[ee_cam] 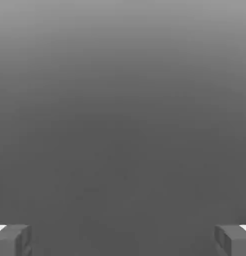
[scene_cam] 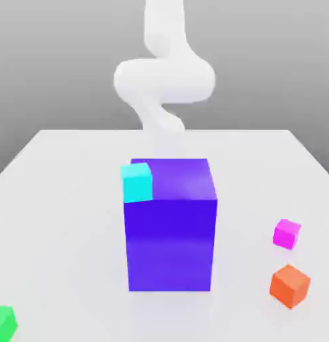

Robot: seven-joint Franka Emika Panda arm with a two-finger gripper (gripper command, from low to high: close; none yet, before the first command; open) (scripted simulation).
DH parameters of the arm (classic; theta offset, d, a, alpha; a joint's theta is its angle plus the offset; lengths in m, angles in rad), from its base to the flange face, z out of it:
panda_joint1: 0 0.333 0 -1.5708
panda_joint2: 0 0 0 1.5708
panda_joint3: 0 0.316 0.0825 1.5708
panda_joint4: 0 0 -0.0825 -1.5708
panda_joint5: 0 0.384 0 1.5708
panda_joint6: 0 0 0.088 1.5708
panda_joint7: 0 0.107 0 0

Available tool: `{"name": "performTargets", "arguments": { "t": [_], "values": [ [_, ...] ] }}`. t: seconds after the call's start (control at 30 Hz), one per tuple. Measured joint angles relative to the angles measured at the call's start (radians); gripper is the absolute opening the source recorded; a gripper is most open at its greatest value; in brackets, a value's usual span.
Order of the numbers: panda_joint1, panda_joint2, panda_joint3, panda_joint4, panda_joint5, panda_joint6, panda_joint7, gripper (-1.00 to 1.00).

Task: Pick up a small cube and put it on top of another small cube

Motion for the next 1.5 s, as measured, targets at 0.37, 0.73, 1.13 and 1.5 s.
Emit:
{"name": "performTargets", "arguments": {
  "t": [0.37,0.73,1.13,1.5],
  "values": [
    [0.236,0.288,0.086,-0.177,0.132,0.185,-0.109,0.00],
    [0.417,0.568,0.250,-0.352,0.155,0.374,-0.139,0.00],
    [0.616,0.923,0.187,-0.450,-0.266,0.630,0.151,0.00],
    [0.695,1.004,0.097,-0.433,-0.319,0.696,0.194,-1.00]
  ]
}}
